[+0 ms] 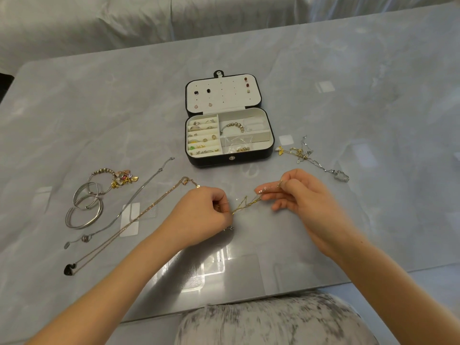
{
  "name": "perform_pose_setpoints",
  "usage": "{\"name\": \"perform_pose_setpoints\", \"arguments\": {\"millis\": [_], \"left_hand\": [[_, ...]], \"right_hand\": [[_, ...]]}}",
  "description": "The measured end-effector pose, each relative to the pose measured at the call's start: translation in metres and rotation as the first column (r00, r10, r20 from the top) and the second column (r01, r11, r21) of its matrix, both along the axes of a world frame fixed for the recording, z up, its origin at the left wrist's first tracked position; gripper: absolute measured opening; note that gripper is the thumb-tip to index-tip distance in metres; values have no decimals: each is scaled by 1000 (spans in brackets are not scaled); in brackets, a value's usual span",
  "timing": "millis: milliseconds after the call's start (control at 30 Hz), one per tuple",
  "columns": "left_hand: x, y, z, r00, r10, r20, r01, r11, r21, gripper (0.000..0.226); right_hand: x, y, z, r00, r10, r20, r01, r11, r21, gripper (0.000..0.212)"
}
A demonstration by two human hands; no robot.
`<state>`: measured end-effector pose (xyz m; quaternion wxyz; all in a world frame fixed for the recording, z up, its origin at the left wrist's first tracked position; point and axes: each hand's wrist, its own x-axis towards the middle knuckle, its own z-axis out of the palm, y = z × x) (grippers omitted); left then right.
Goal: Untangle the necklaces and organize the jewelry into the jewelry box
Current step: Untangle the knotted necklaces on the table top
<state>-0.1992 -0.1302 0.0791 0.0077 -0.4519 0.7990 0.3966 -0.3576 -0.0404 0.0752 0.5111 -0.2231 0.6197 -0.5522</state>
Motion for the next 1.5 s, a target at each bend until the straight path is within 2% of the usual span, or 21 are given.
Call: {"name": "perform_pose_setpoints", "arguments": {"millis": [100, 267, 367, 533, 967, 1200, 1333, 1500], "left_hand": [[-1, -1, -1, 1000, 1, -17, -1, 1000, 27, 13], [0, -1, -2, 999, -35, -32, 36, 999, 37, 34], [-2, 0, -3, 998, -45, -36, 45, 999, -6, 42], [-3, 0, -4, 998, -41, -39, 40, 999, -27, 42], [-2, 5, -10, 981, -174, -86, 147, 956, -254, 43], [0, 3, -7, 978, -151, -142, 127, 978, -165, 42], [3, 0, -7, 973, -48, -226, 50, 999, 4, 34], [5, -1, -7, 961, 44, -274, -4, 989, 147, 15]], "right_hand": [[2, 0, -3, 996, -5, -90, 5, 1000, 2, 21], [5, -2, -7, 988, -57, -142, 56, 998, -12, 20], [6, -4, -8, 994, -67, -88, 66, 998, -10, 21], [7, -6, -4, 996, -84, 12, 85, 996, -9, 19], [5, -11, -5, 986, -154, 57, 152, 987, 43, 19], [5, -13, -4, 990, -133, 56, 129, 990, 65, 26], [4, -12, -4, 992, -118, 52, 115, 992, 57, 31], [3, -10, -5, 998, -66, 6, 64, 992, 109, 21]]}}
